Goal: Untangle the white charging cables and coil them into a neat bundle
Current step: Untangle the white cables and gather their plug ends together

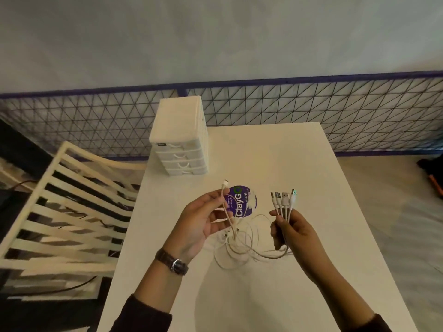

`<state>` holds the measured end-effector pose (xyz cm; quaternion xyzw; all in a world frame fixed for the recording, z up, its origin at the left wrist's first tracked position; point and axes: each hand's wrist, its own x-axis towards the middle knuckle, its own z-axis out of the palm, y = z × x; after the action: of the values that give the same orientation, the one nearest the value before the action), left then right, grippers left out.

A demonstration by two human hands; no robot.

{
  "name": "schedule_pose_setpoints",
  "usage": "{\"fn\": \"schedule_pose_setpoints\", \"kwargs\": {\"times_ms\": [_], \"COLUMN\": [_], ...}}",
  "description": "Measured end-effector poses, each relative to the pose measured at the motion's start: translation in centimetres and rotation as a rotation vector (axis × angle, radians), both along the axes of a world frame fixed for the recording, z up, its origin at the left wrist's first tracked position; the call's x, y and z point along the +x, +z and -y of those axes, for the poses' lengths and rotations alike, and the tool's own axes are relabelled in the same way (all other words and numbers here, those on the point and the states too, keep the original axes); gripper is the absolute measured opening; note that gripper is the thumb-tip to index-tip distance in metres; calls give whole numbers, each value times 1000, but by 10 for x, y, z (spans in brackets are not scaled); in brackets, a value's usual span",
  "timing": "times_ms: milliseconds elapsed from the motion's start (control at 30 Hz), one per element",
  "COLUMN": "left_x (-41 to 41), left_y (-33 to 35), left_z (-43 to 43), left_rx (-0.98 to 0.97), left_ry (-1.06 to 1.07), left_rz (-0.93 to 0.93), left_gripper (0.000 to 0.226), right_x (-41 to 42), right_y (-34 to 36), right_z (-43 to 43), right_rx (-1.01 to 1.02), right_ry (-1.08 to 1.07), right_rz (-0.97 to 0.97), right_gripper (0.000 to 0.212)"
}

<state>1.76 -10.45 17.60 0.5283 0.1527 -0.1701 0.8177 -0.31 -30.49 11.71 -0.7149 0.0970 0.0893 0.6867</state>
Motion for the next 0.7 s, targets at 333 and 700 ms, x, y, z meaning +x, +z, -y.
{"fn": "schedule_pose_setpoints", "kwargs": {"times_ms": [333,700], "left_x": [9,-18], "left_y": [33,-29], "left_z": [-14,48], "left_rx": [123,359], "left_ry": [20,41], "left_rz": [244,120], "left_gripper": [32,24], "right_x": [10,0], "right_y": [9,10], "right_z": [-27,-39], "right_rx": [17,131], "right_ry": [57,17], "right_rz": [27,7], "right_gripper": [20,24]}}
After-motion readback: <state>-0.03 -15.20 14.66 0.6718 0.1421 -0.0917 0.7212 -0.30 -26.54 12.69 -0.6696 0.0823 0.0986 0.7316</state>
